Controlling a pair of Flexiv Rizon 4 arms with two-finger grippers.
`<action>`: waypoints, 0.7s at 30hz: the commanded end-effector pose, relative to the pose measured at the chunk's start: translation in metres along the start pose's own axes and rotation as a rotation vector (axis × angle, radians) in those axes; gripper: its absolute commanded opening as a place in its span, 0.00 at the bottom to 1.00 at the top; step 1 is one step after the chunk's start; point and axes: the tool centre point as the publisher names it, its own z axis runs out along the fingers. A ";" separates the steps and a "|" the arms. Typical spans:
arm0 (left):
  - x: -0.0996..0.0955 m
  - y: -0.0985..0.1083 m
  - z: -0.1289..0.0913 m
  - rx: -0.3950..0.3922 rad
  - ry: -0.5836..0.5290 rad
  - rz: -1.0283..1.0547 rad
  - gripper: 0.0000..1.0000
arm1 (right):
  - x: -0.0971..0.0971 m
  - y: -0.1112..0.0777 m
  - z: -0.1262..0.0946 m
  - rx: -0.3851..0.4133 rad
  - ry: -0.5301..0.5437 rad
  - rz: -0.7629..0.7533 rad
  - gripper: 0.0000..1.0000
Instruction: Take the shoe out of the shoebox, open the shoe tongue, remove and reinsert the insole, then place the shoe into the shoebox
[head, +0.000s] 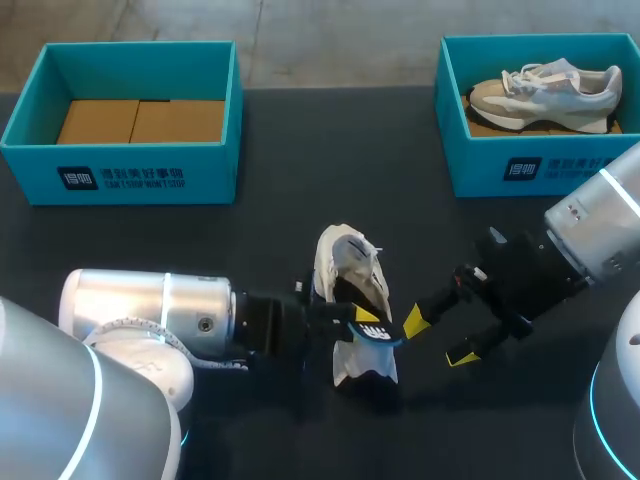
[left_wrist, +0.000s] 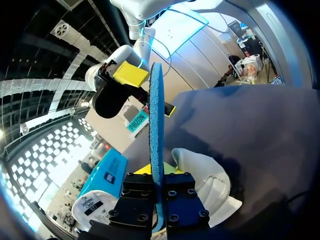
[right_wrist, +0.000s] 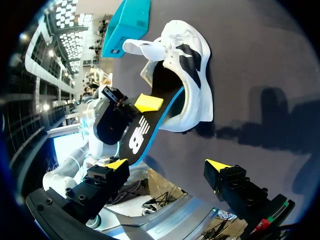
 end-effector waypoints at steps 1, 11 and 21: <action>0.000 0.003 0.004 0.000 -0.002 0.007 0.00 | 0.000 -0.001 0.001 -0.004 -0.001 0.000 1.00; 0.000 0.012 0.008 -0.005 0.004 0.015 0.00 | 0.000 -0.001 0.001 -0.004 -0.001 0.000 1.00; 0.000 0.022 0.008 -0.036 0.007 0.020 0.00 | 0.000 -0.001 0.001 -0.004 -0.001 0.000 1.00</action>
